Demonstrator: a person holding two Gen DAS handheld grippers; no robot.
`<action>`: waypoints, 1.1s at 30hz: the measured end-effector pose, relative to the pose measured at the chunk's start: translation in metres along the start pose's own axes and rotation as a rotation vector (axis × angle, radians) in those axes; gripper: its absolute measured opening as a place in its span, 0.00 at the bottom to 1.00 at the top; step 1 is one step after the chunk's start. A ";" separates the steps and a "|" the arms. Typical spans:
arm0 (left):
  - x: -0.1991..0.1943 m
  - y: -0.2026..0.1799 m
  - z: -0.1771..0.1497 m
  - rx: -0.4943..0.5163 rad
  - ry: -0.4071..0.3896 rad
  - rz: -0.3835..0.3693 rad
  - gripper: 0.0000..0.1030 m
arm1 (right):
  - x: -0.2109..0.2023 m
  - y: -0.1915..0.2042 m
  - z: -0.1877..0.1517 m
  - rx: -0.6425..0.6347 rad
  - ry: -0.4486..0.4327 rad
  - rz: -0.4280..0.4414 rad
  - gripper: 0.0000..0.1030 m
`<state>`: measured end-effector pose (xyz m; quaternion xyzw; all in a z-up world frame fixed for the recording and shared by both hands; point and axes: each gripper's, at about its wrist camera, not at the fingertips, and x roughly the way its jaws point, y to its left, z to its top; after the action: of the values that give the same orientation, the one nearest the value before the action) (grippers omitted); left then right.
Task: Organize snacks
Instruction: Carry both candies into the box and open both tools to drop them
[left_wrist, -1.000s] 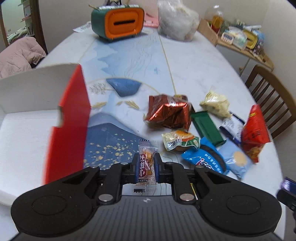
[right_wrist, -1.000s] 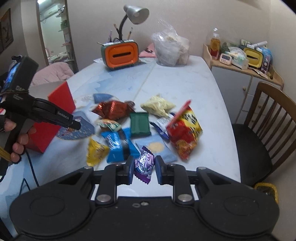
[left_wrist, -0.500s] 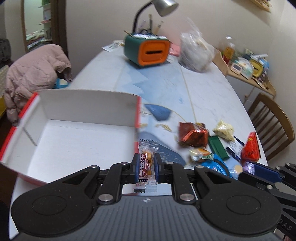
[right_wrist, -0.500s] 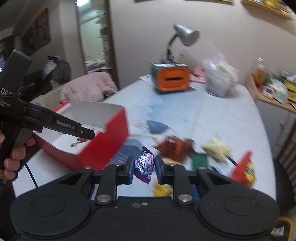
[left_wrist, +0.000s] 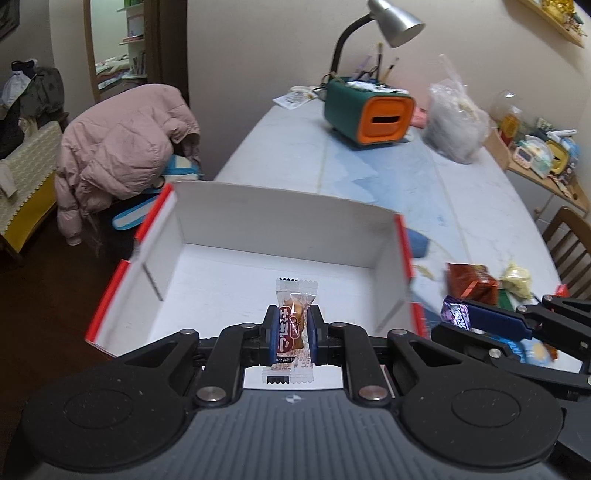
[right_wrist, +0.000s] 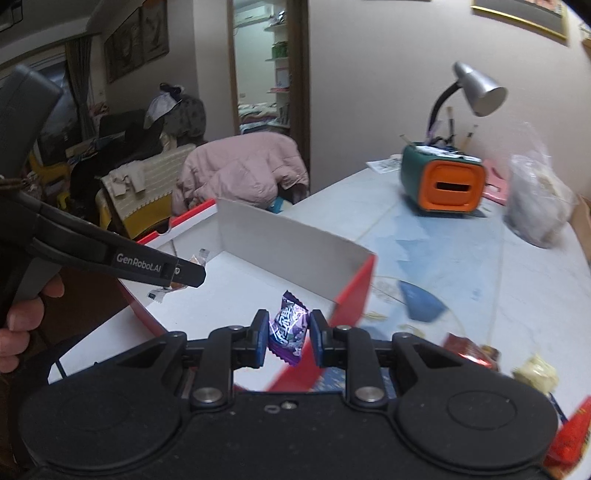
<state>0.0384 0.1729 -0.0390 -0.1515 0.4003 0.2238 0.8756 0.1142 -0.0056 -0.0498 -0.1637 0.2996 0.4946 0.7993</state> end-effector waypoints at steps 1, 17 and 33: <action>0.004 0.005 0.002 0.000 0.006 0.006 0.15 | 0.008 0.003 0.003 -0.005 0.007 0.000 0.21; 0.075 0.059 0.004 0.044 0.161 0.077 0.15 | 0.089 0.026 0.005 -0.009 0.179 -0.001 0.22; 0.082 0.062 -0.007 0.069 0.198 0.038 0.17 | 0.089 0.028 0.001 0.039 0.187 -0.014 0.36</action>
<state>0.0495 0.2450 -0.1116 -0.1350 0.4949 0.2102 0.8322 0.1193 0.0688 -0.1051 -0.1958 0.3811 0.4657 0.7743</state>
